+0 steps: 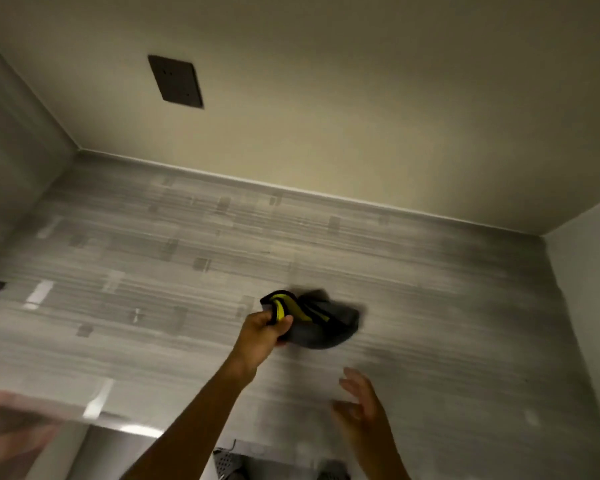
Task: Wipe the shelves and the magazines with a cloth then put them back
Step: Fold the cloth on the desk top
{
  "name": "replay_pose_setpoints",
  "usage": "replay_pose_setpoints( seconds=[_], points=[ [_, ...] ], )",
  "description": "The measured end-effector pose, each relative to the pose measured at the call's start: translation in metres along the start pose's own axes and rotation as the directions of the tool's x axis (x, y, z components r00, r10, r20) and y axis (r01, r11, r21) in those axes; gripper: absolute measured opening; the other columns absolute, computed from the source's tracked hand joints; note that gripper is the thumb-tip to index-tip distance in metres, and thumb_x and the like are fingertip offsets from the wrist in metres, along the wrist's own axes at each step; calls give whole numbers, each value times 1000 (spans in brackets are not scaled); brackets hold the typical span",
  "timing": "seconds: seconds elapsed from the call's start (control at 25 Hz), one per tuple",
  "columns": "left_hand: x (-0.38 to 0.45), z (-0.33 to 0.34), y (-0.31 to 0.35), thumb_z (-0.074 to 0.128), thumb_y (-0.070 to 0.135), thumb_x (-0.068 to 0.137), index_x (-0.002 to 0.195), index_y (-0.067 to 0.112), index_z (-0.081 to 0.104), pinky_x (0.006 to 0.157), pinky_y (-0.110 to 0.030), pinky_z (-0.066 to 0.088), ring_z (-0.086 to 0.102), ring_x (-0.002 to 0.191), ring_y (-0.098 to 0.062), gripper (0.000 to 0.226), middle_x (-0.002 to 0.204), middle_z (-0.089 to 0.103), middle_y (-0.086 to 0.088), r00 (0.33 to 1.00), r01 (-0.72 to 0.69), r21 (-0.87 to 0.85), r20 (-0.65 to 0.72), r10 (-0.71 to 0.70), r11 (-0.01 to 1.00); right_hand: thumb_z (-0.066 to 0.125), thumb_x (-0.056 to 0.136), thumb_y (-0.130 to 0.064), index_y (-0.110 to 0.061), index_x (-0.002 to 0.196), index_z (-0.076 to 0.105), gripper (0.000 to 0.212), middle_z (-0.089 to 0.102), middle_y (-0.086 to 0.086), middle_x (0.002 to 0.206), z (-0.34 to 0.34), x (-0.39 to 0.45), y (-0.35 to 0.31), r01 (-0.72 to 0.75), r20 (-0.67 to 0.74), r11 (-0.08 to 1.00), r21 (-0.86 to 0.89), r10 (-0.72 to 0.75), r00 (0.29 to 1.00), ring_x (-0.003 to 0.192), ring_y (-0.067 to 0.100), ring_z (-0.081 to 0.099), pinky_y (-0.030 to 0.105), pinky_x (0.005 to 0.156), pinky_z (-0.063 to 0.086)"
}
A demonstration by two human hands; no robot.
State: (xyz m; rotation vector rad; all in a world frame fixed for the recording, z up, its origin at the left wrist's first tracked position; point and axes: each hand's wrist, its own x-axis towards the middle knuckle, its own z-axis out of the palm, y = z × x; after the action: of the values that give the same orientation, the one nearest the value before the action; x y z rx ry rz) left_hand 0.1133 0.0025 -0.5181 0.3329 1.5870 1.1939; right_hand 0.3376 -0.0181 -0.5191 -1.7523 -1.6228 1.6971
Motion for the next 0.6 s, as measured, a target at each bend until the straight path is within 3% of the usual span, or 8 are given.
replay_pose_setpoints(
  seconds=[0.08, 0.16, 0.24, 0.32, 0.44, 0.6],
  points=[
    [-30, 1, -10, 62, 10, 85, 106, 3, 68, 76, -33, 57, 68, 93, -24, 22, 100, 72, -13, 997, 58, -184, 68, -46, 981, 69, 86, -15, -31, 134, 42, 57, 49, -6, 130, -3, 17, -18, -11, -61, 993, 114, 18, 998, 106, 17, 58, 21, 71, 48],
    [-51, -12, -32, 60, 11, 79, 103, 5, 67, 76, -37, 54, 65, 92, -28, 26, 98, 71, -15, 992, 120, -256, -11, -127, 959, 68, 87, -17, -28, 140, 37, 63, 44, -6, 137, -3, 33, -21, -14, -112, 999, 47, 20, 994, 118, 22, 52, 26, 80, 48],
    [-66, -30, -60, 63, 8, 71, 96, 6, 66, 71, -35, 52, 61, 85, -30, 26, 93, 66, -16, 950, 252, -200, -133, -281, 947, 67, 87, -21, -29, 144, 33, 67, 40, -4, 146, -4, 44, -14, -29, -192, 996, -82, 12, 981, 126, 22, 47, 35, 95, 47],
    [-72, -47, -82, 68, 7, 64, 102, 4, 64, 71, -34, 49, 60, 83, -32, 38, 91, 66, -16, 905, 345, -118, -224, -363, 931, 68, 86, -24, -27, 147, 29, 72, 37, 0, 150, 0, 52, -8, 12, -202, 981, -193, -52, 978, 131, 23, 43, 39, 103, 42],
    [-57, -55, -84, 73, 5, 79, 111, 4, 59, 78, -39, 52, 63, 90, -32, 36, 98, 67, -14, 903, 278, -27, -334, -271, 960, 68, 86, -29, -24, 148, 26, 75, 33, 3, 152, 12, 76, -11, 33, -188, 919, -393, -115, 975, 130, 27, 41, 43, 102, 42],
    [-34, -46, -82, 69, 5, 83, 122, 6, 50, 81, -32, 45, 60, 98, -30, 44, 104, 62, -14, 925, 203, 362, -376, -56, 910, 60, 89, -31, -27, 141, 38, 57, 35, 6, 147, 11, 108, -8, -21, -217, 748, -663, -165, 962, 123, 30, 42, 43, 96, 43]
  ],
)
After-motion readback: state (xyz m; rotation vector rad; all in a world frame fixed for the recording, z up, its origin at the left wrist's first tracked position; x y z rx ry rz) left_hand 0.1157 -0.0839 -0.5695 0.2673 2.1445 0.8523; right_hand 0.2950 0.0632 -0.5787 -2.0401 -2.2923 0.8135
